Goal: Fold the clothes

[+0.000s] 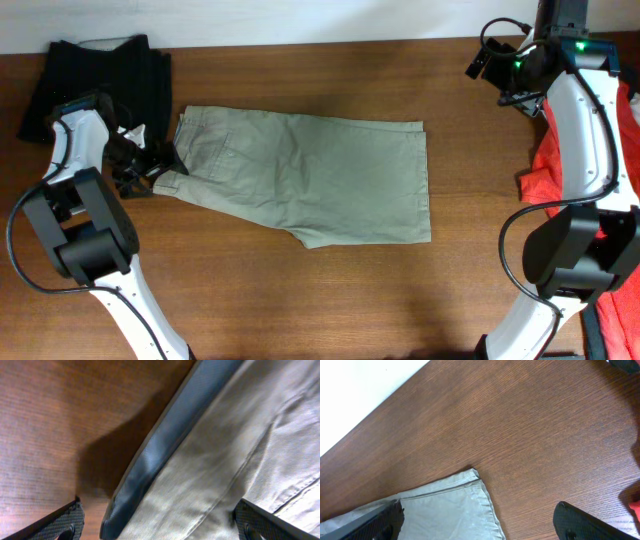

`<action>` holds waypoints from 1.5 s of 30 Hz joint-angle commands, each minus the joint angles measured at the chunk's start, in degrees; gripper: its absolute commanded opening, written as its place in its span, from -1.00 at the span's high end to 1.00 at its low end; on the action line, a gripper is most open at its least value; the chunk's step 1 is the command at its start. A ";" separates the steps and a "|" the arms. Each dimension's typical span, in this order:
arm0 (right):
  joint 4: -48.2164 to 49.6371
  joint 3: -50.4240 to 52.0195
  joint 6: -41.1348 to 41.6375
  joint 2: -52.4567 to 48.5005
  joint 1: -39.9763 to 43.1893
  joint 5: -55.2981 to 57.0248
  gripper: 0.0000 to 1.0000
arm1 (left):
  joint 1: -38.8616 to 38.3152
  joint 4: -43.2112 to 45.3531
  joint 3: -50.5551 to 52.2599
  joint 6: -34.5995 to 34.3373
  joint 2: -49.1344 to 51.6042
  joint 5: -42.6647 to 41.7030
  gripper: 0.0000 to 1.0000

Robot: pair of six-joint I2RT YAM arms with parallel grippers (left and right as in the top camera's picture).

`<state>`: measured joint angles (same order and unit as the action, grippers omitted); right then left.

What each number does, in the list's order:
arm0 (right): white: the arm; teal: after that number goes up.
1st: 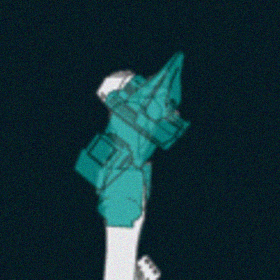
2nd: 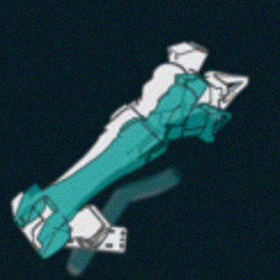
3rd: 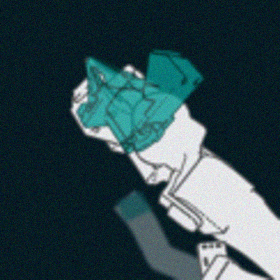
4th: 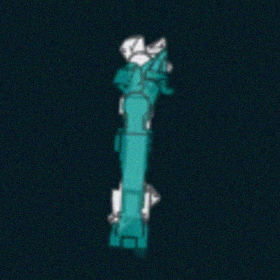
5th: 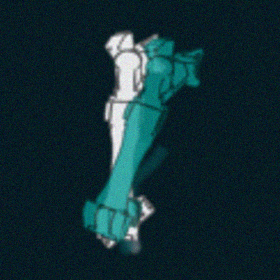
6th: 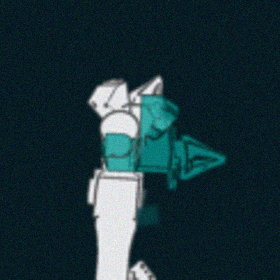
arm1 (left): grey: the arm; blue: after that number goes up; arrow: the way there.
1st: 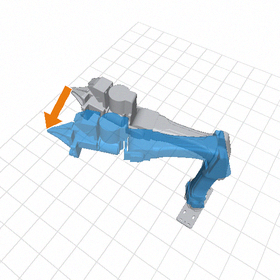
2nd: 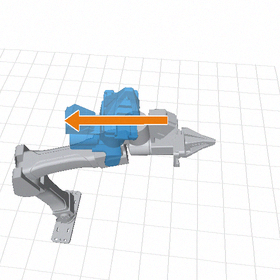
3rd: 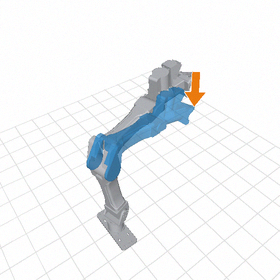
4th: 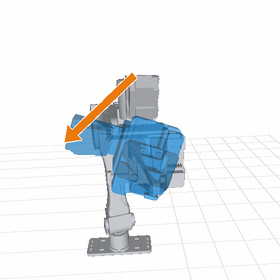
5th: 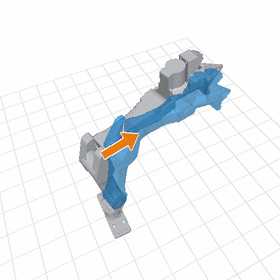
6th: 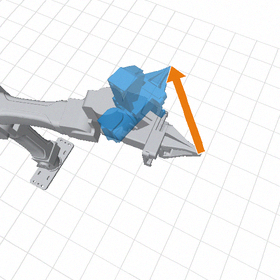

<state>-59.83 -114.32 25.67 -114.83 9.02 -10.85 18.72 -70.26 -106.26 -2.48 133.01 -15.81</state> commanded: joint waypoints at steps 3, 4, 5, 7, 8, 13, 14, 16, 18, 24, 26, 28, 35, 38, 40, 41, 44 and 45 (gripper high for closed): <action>0.04 -0.98 -0.17 -0.22 0.04 0.09 -0.98 | 0.04 -0.24 0.48 -2.45 1.46 -5.29 -0.89; 0.04 -0.98 -0.17 -0.22 0.04 0.09 -0.97 | 0.02 -0.24 0.48 -2.45 1.53 -6.36 -0.89; 0.04 -0.98 -0.17 -0.22 0.04 0.09 -0.97 | 0.02 -0.26 0.48 -2.45 1.64 -6.51 -0.88; 0.04 -0.98 -0.17 -0.22 0.04 0.09 -0.97 | 0.04 -0.28 0.48 -2.45 2.05 -6.54 -0.79; 0.04 -0.98 -0.17 -0.22 0.04 0.09 -0.97 | 0.04 -0.26 0.48 -2.45 2.16 -6.54 -0.59; 0.04 -0.98 -0.17 -0.22 0.04 0.09 -0.97 | 0.04 1.60 0.48 -2.45 2.16 -6.45 0.48; 0.04 -0.98 -0.17 -0.22 0.04 0.09 -0.97 | 0.07 1.86 0.48 -2.45 2.16 -6.29 0.56; 0.04 -0.98 -0.17 -0.22 0.04 0.09 -0.97 | 0.22 2.01 0.42 -2.47 2.12 -5.33 0.97; 0.04 -0.98 -0.17 -0.22 0.04 0.09 -0.97 | 0.59 0.57 -0.96 -3.61 1.97 -1.75 0.99; 0.04 -0.98 -0.17 -0.22 0.04 0.09 -0.97 | 0.70 -11.30 -13.27 -12.76 -1.55 17.59 0.99; 0.04 -0.98 -0.17 -0.22 0.04 0.09 -0.97 | 0.68 -14.34 -16.98 -13.46 -3.41 19.61 0.99; 0.04 -0.98 -0.17 -0.22 0.04 0.09 -0.97 | 0.68 -19.45 -21.81 -16.59 -5.70 22.38 0.99; 0.04 -0.98 -0.17 -0.22 0.04 0.09 -0.97 | -3.54 -26.47 -28.83 -17.90 -13.92 23.63 1.00; 0.04 -0.98 -0.17 -0.22 0.04 0.09 -0.97 | -8.96 -26.45 -28.83 -17.90 -17.16 23.58 0.99; 0.04 -0.98 -0.17 -0.22 0.04 0.09 -0.97 | -13.05 -26.47 -28.83 -17.88 -17.51 23.56 0.99; 0.04 -0.98 -0.17 -0.22 0.04 0.09 -0.97 | -15.47 -26.47 -28.74 -17.88 -17.44 23.58 0.99; 0.04 -0.98 -0.17 -0.22 0.04 0.09 -0.97 | -21.20 -26.47 -28.48 -17.88 -16.96 23.58 0.99; 0.04 -0.98 -0.17 -0.22 0.04 0.11 -0.97 | -23.15 -26.45 -28.02 -17.88 -16.81 23.58 0.99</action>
<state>-59.83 -114.32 25.69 -114.83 9.02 -10.85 -0.47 -96.64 -133.95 -19.55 117.01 7.14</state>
